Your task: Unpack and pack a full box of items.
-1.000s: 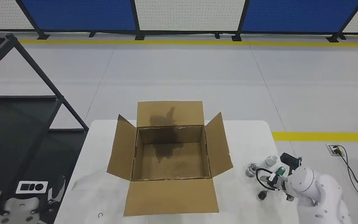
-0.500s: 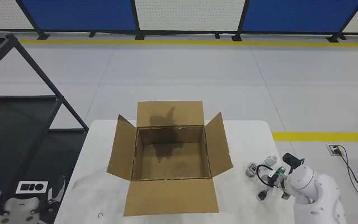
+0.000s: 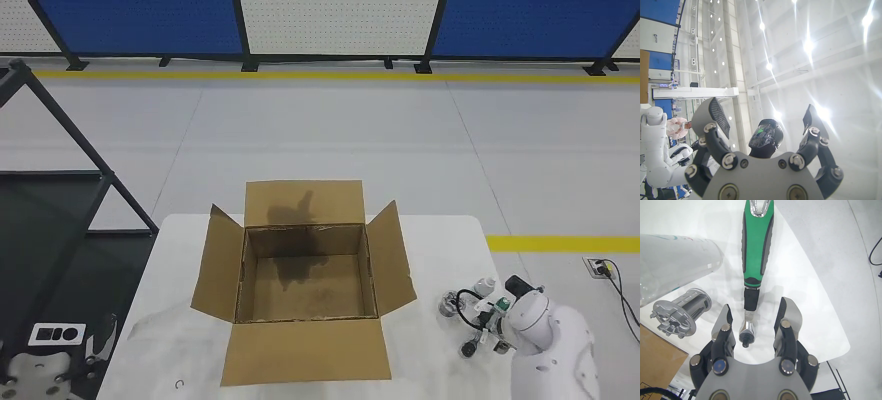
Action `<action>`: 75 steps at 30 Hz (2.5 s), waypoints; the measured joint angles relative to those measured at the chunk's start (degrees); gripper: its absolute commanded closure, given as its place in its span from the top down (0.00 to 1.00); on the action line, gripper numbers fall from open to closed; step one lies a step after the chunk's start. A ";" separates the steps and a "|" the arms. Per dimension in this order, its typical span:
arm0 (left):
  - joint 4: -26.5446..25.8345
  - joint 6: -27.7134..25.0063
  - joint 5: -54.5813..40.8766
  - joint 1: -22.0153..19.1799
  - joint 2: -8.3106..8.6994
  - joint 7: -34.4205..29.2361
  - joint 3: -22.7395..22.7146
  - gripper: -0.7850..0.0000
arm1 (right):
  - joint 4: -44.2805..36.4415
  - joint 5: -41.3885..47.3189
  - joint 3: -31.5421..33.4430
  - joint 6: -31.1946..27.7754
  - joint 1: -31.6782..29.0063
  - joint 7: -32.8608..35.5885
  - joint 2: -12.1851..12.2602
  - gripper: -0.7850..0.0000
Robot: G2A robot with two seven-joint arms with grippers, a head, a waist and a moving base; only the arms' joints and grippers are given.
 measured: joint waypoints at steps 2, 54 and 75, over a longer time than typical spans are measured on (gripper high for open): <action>0.00 0.00 0.00 0.00 0.00 0.00 0.00 1.00 | 0.11 -2.09 1.18 -0.25 0.77 0.24 -1.29 0.53; 0.00 0.00 0.00 0.00 0.00 0.00 0.00 1.00 | -1.50 -21.22 13.35 -2.65 7.18 -0.34 -14.10 1.00; 0.00 0.00 0.00 0.00 0.00 0.00 0.00 1.00 | 5.51 -19.39 13.82 -3.48 9.37 -5.13 -11.45 0.49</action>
